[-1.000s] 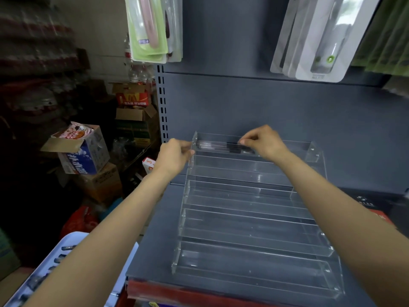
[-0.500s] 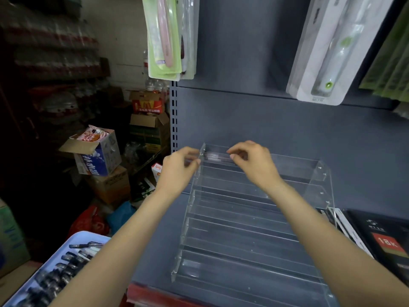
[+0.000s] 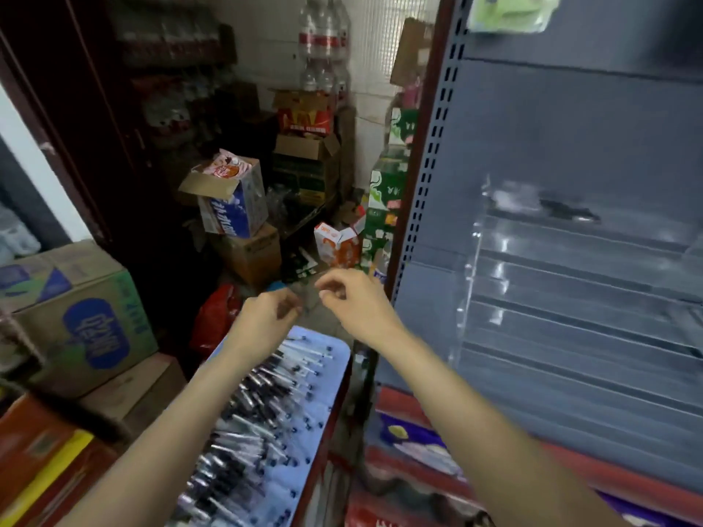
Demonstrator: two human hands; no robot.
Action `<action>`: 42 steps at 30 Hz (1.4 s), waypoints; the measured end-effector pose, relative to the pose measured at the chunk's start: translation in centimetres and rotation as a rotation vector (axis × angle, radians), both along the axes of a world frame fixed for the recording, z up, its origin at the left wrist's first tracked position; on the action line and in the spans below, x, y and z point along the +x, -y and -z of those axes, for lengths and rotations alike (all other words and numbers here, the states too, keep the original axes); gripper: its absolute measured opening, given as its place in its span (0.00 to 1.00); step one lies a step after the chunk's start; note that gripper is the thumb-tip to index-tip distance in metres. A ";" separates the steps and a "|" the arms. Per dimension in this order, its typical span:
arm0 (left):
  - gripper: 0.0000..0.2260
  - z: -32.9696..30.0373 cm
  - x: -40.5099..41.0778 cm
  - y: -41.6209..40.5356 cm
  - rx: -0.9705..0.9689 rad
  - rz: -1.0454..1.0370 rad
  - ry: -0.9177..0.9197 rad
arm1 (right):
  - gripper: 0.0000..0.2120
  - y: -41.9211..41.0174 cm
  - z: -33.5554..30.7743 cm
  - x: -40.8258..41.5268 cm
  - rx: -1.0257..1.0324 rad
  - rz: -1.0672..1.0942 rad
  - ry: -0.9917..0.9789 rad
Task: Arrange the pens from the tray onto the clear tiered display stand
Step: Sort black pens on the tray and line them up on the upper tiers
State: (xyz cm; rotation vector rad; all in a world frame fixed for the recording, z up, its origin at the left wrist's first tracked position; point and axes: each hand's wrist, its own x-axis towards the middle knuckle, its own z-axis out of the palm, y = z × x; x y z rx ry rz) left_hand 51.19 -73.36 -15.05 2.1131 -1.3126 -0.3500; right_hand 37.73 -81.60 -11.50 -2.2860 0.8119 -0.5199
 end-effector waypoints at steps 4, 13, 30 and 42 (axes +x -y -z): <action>0.08 5.8 5.9 -4.2 0.130 -0.013 -0.049 | 0.11 -2.9 6.5 5.0 0.093 0.036 -0.190; 0.22 13.4 10.9 -6.1 0.354 0.236 0.119 | 0.23 -4.3 17.7 8.5 0.169 0.128 -0.531; 0.22 16.8 12.4 -6.2 0.350 0.253 -0.053 | 0.14 -4.1 18.8 10.0 0.095 0.060 -0.620; 0.21 16.7 12.4 -6.2 0.334 0.218 -0.099 | 0.08 -4.4 18.3 10.2 -0.074 -0.017 -0.739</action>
